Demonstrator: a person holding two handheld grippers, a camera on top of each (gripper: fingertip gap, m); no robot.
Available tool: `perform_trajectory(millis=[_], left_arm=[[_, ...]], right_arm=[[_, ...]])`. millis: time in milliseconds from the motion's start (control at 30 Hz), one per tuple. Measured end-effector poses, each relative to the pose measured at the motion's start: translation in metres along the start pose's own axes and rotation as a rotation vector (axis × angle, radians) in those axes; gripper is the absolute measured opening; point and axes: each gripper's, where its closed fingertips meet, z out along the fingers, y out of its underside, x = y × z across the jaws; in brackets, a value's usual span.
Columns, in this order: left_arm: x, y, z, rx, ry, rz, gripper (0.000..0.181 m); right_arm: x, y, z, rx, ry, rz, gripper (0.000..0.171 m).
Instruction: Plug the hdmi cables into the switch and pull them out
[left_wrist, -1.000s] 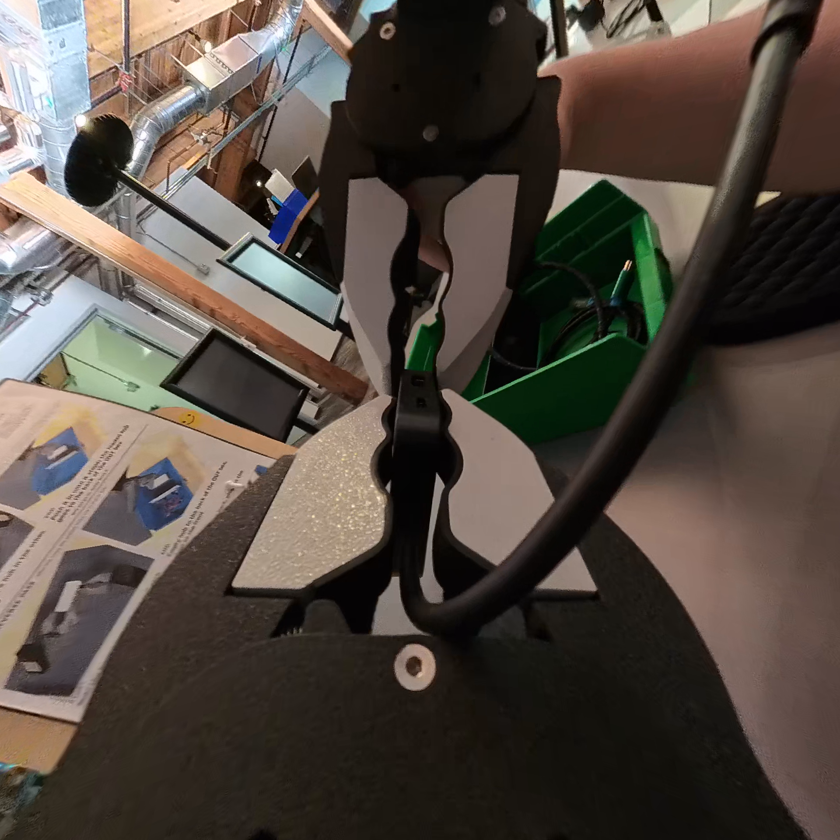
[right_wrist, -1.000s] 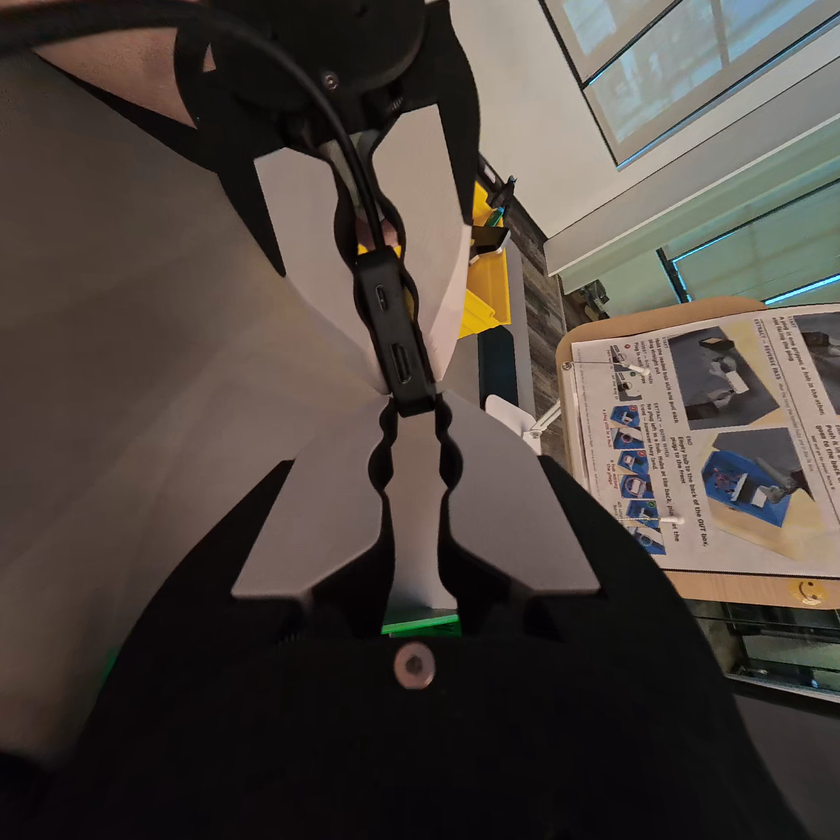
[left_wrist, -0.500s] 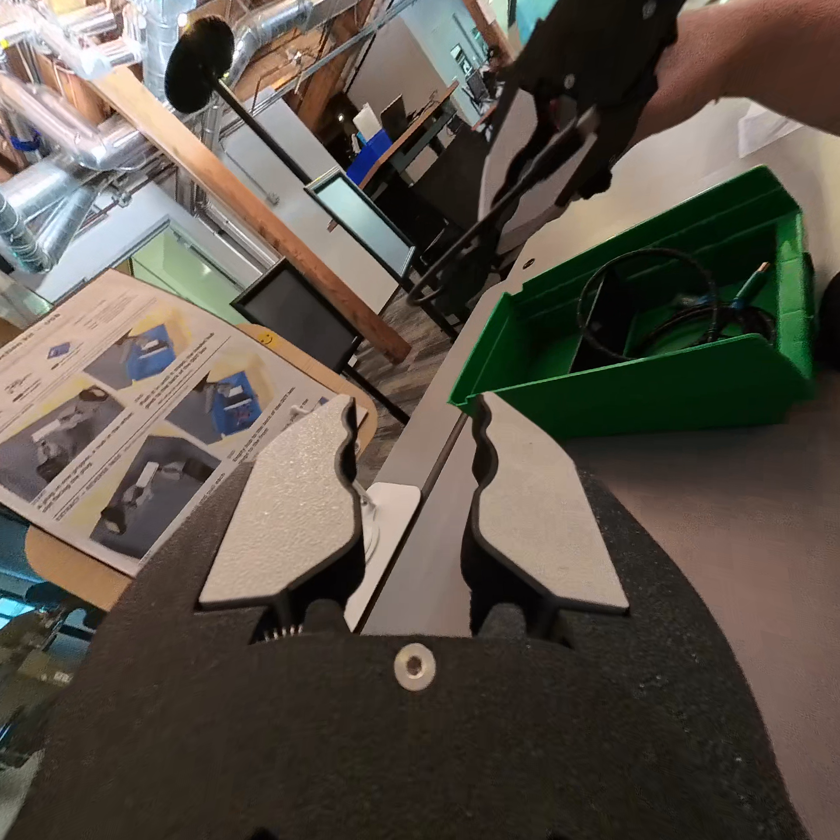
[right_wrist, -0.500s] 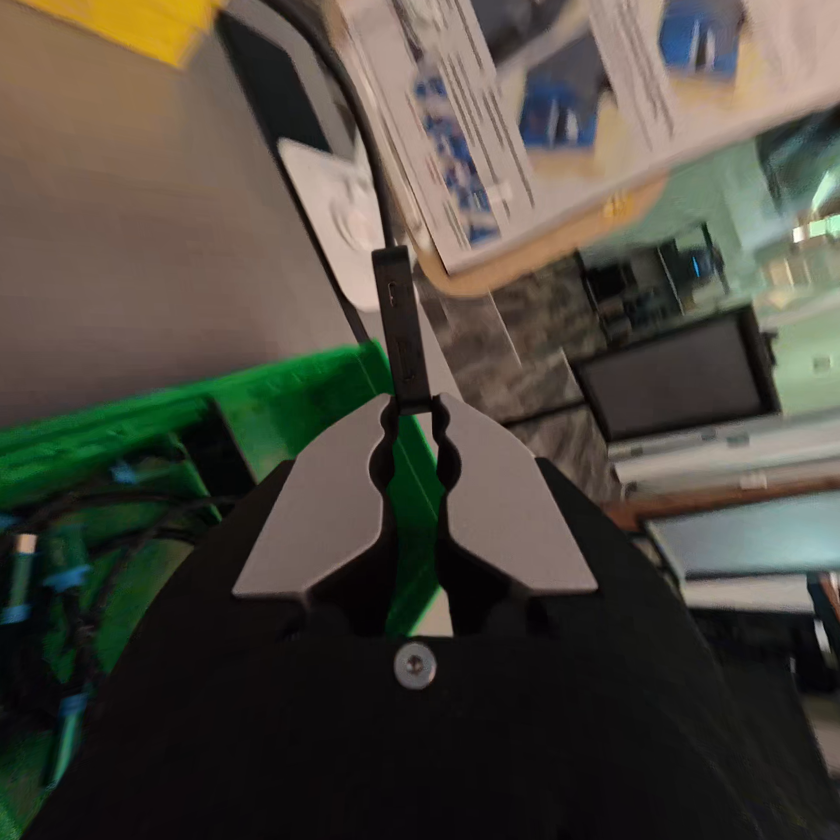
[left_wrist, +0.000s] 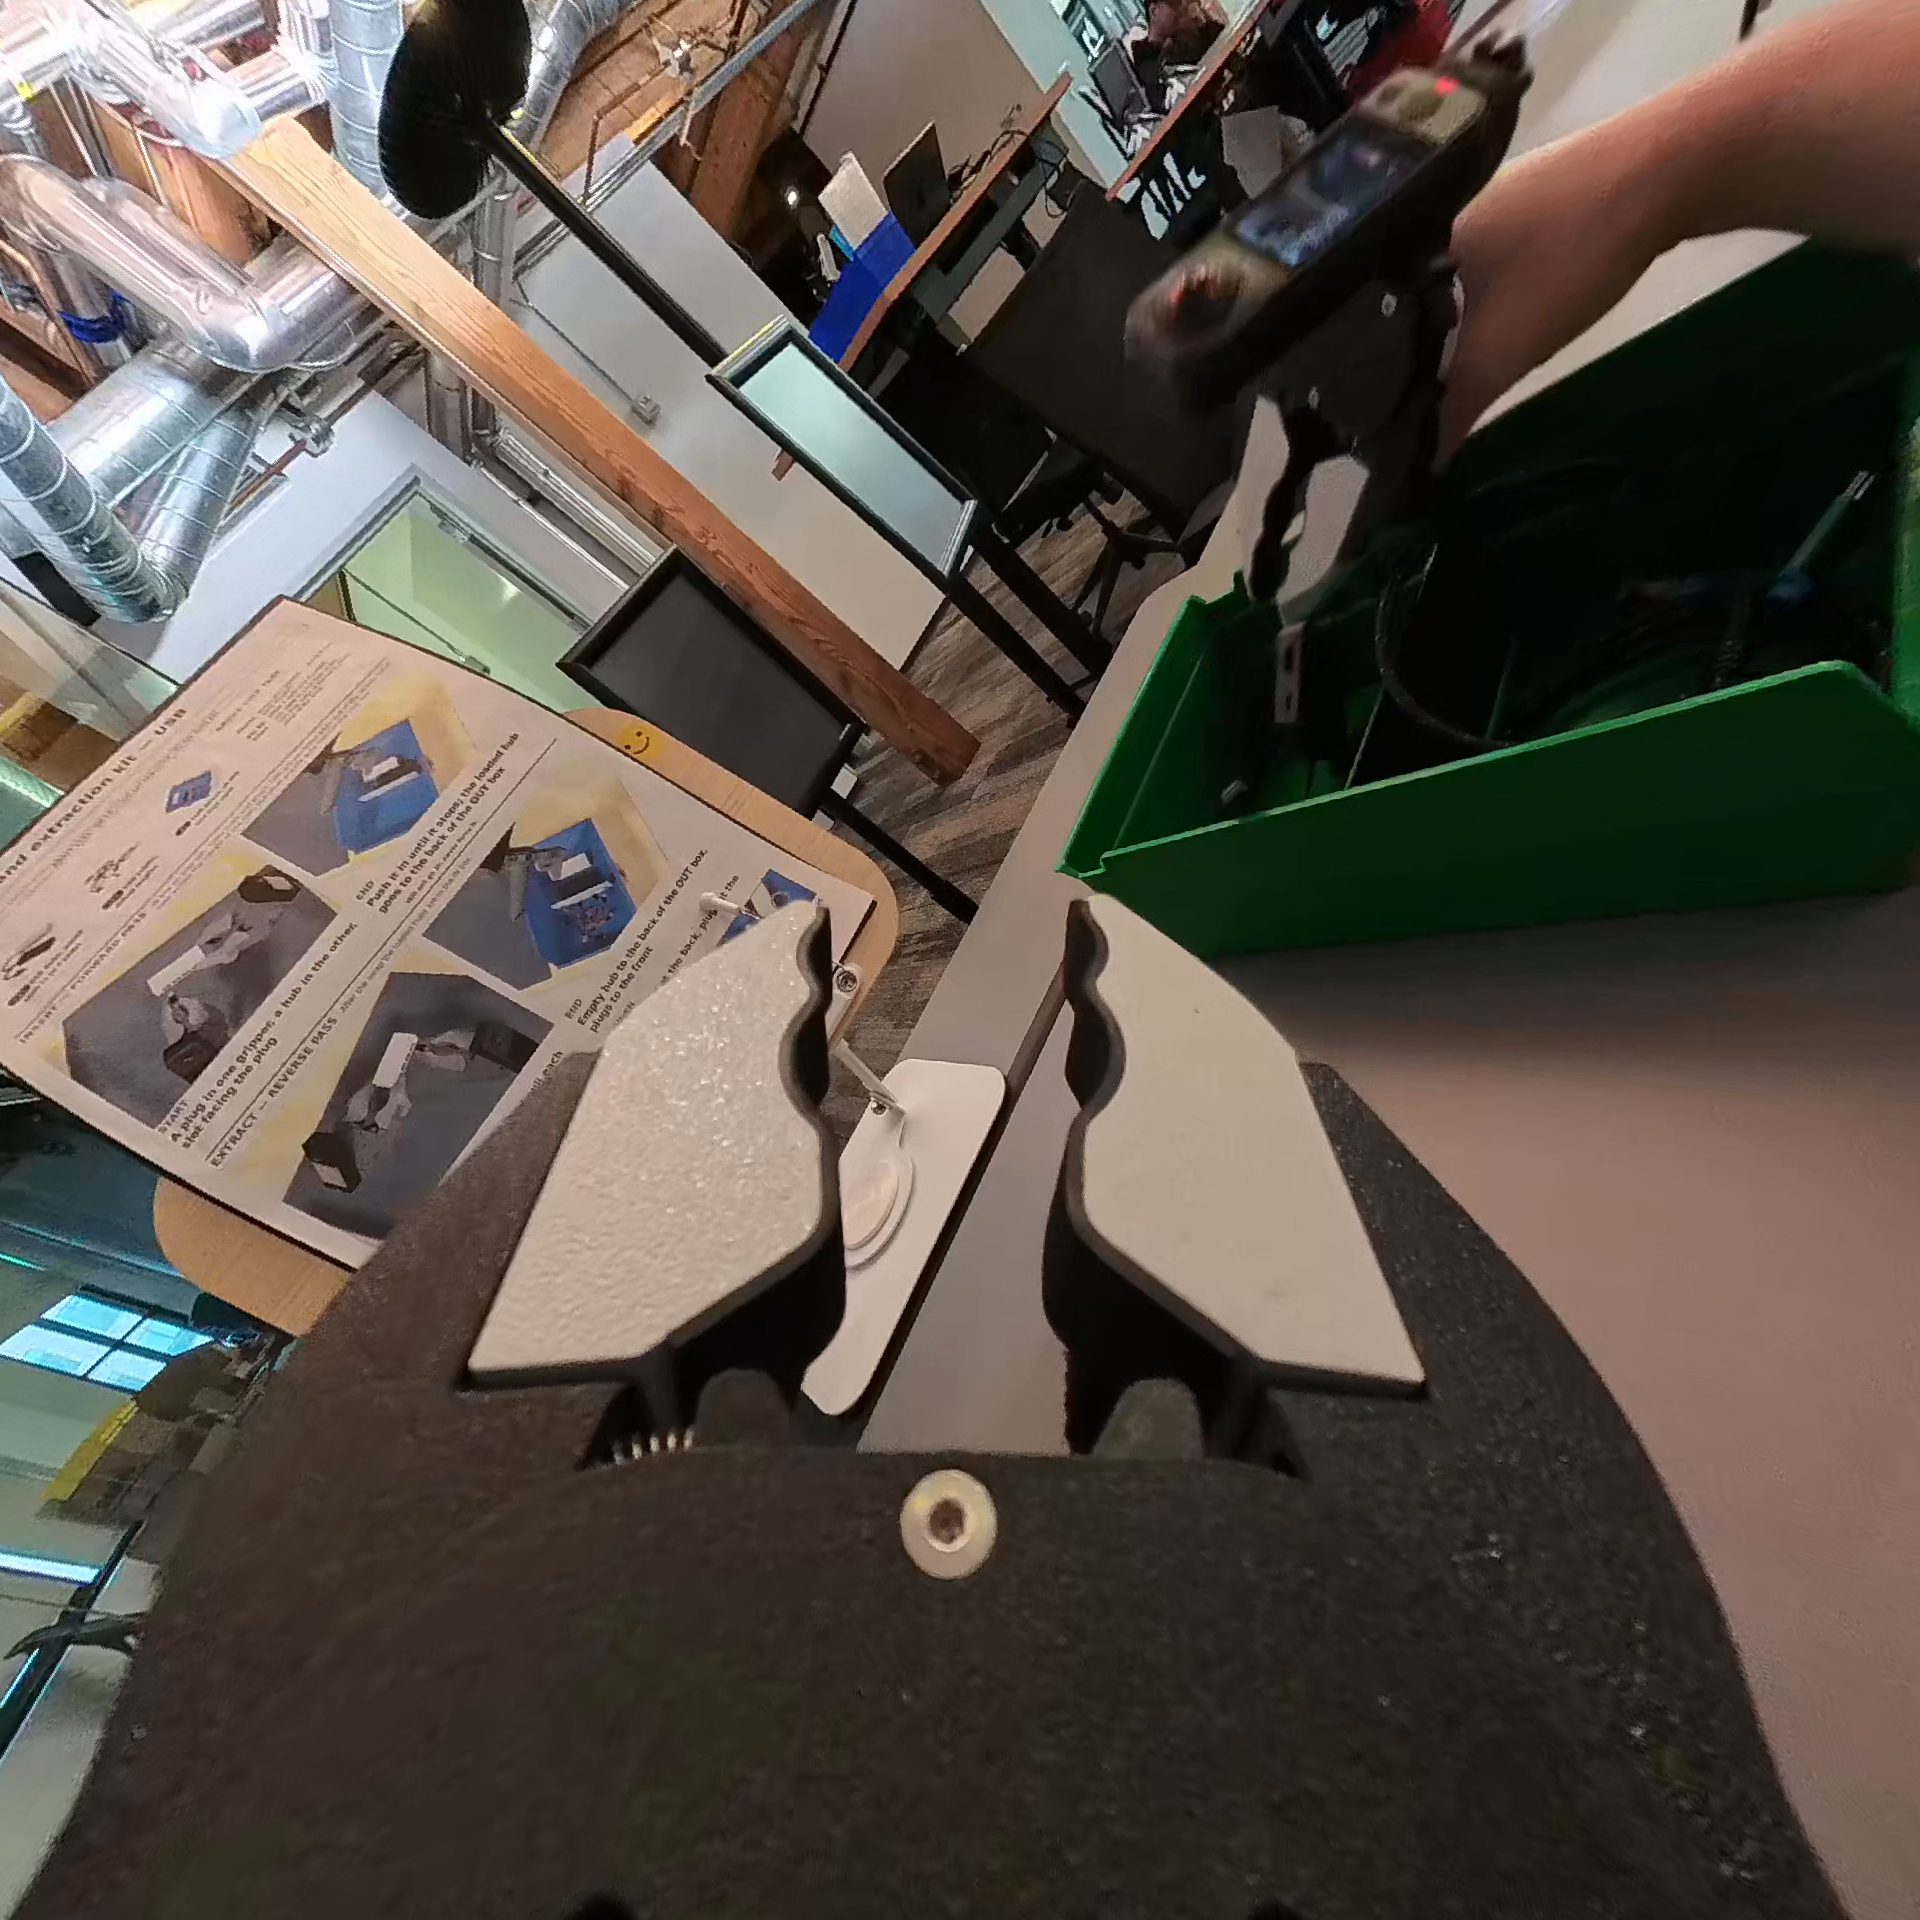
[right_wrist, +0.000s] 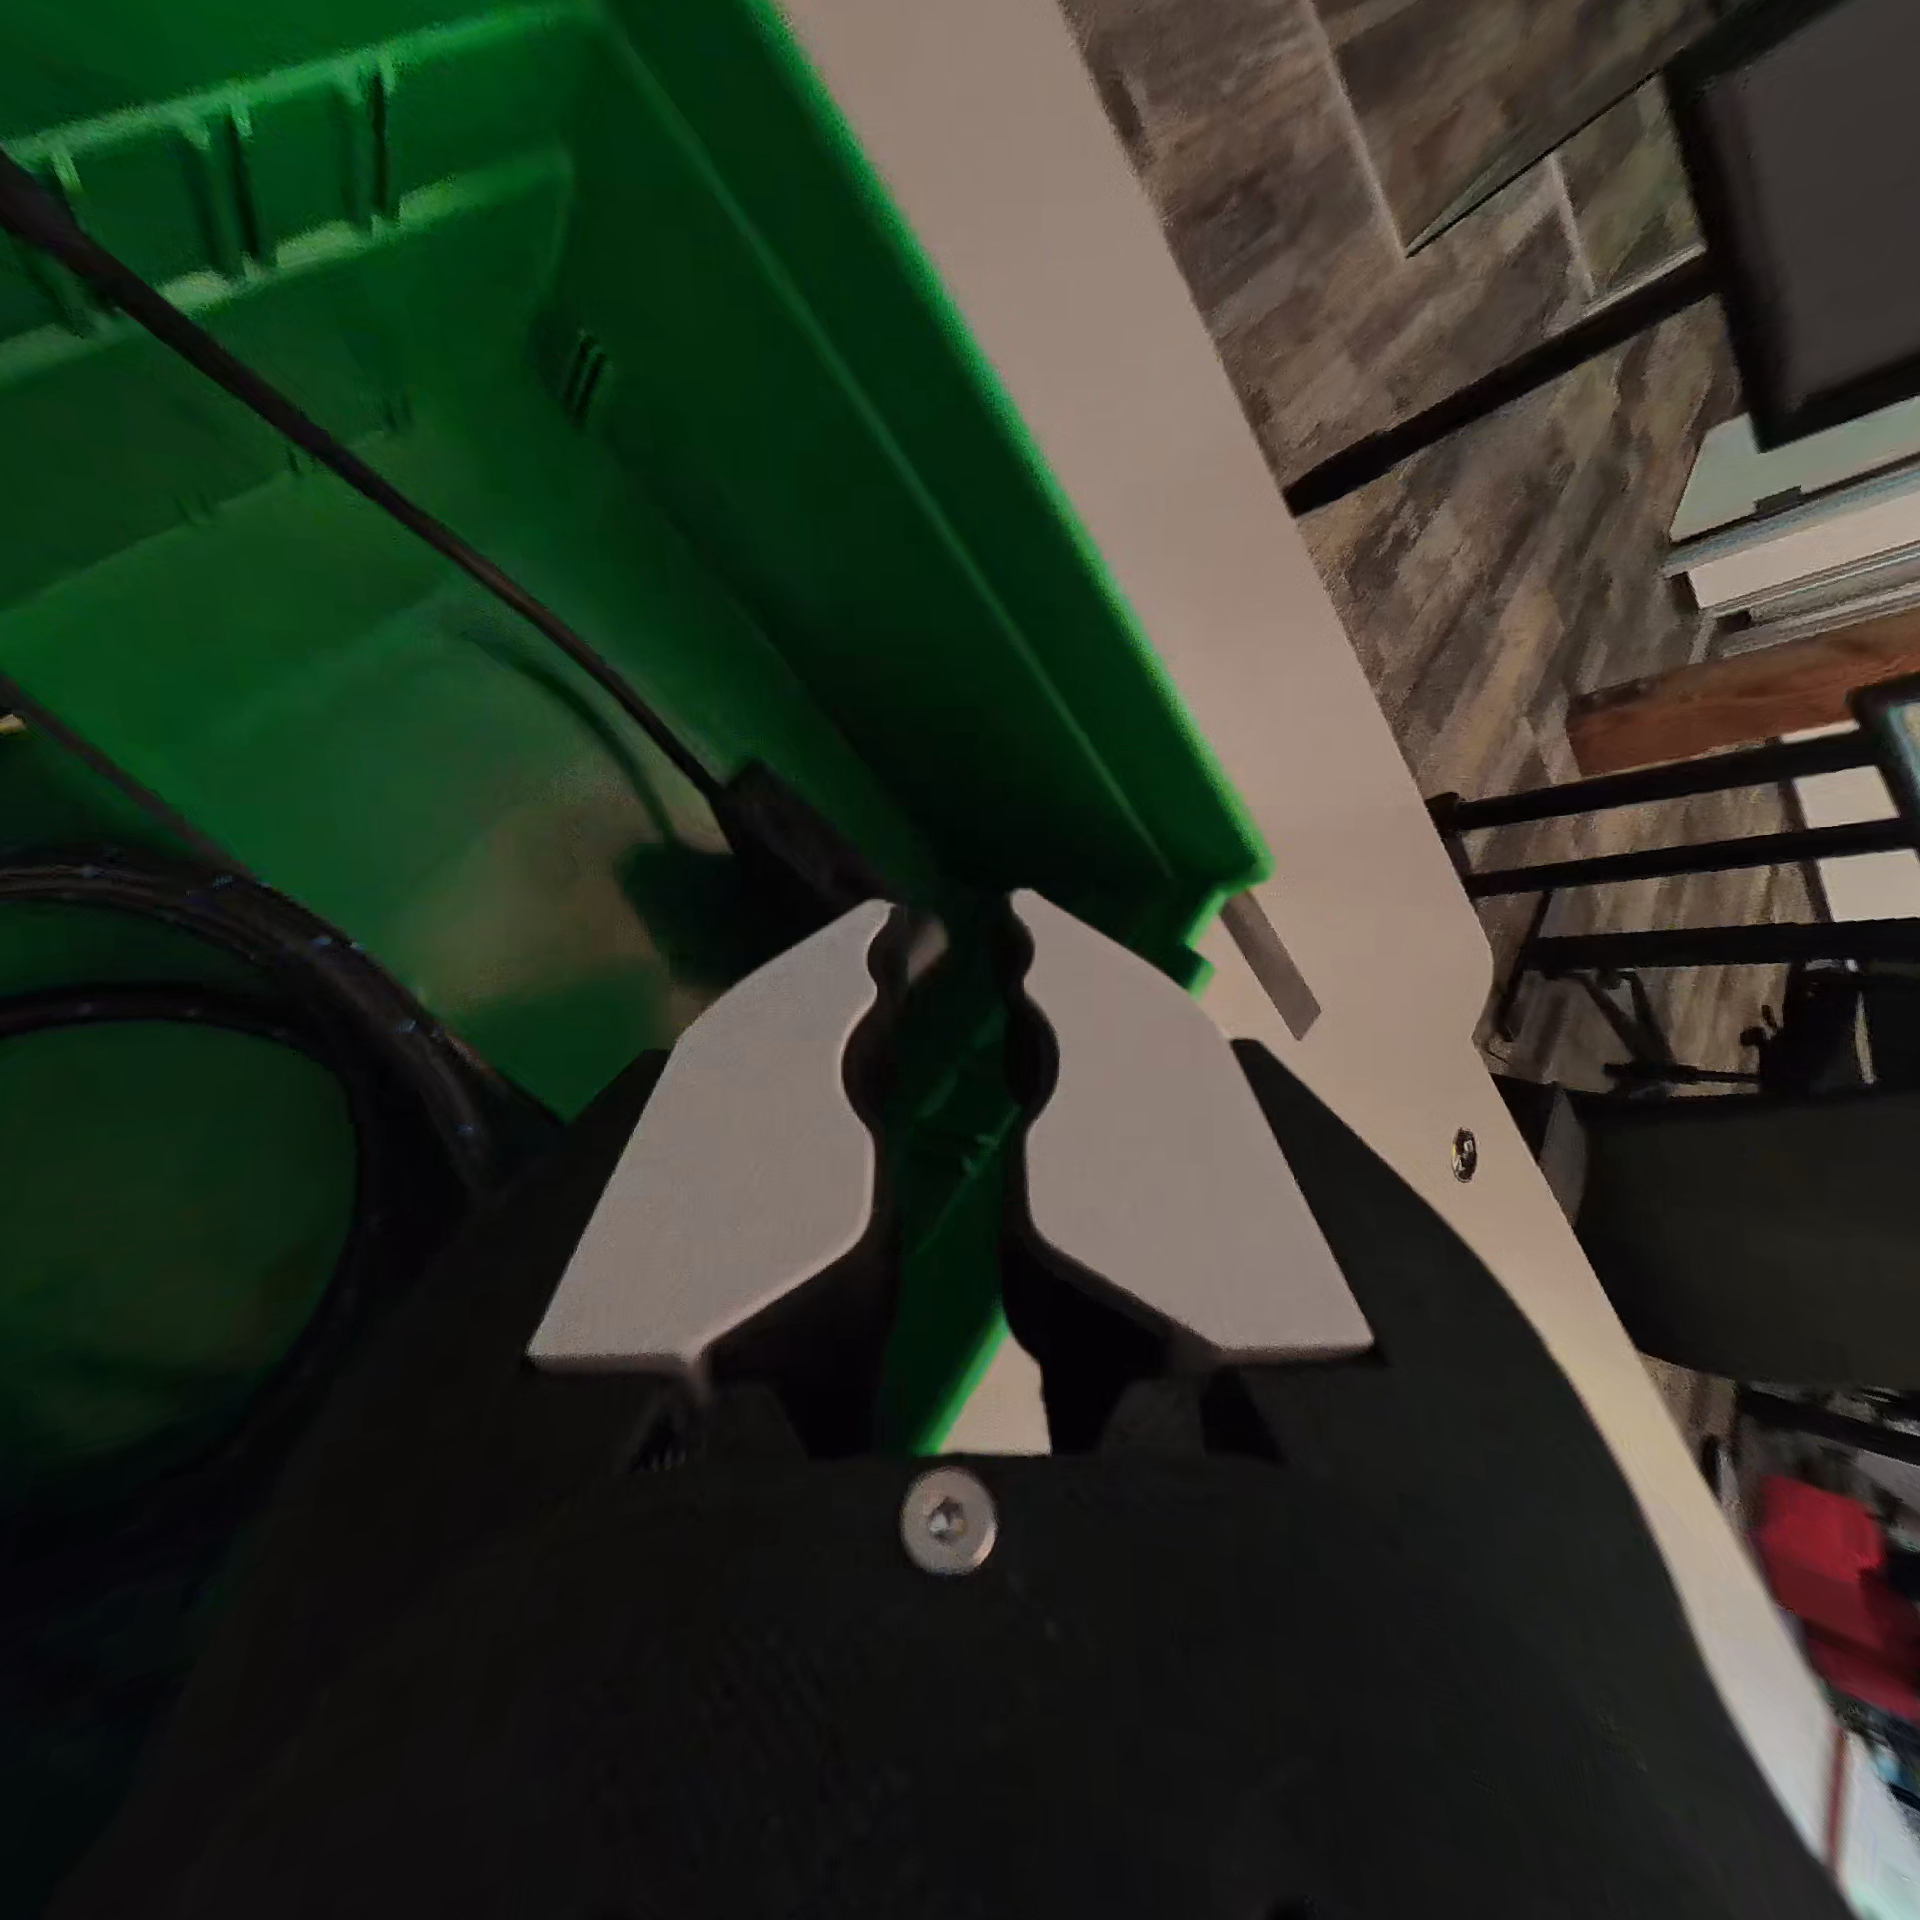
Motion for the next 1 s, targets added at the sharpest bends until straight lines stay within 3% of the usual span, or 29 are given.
perform_trajectory(millis=[100, 267, 400, 500, 667, 1000], left_arm=[[-0.001, 0.002, 0.0, -0.01, -0.003, 0.003, 0.042], [0.001, 0.004, 0.002, -0.026, 0.003, 0.012, 0.041], [0.002, 0.006, 0.002, -0.038, 0.004, 0.025, 0.04], [0.003, 0.007, 0.003, -0.045, 0.003, 0.032, 0.04], [0.003, 0.007, 0.003, -0.048, 0.002, 0.039, 0.039], [0.001, 0.009, 0.003, -0.057, -0.008, 0.049, 0.039]], right_arm=[[0.003, -0.01, -0.029, 0.109, -0.063, 0.087, 0.018], [-0.042, -0.014, -0.076, 0.171, -0.401, 0.136, 0.02], [-0.053, 0.012, -0.063, -0.004, -0.411, 0.094, 0.023], [-0.059, 0.027, -0.057, -0.129, -0.452, 0.118, 0.008], [-0.063, 0.036, -0.074, -0.198, -0.491, 0.2, 0.008], [-0.085, 0.066, -0.035, -0.47, -0.523, 0.167, 0.009]])
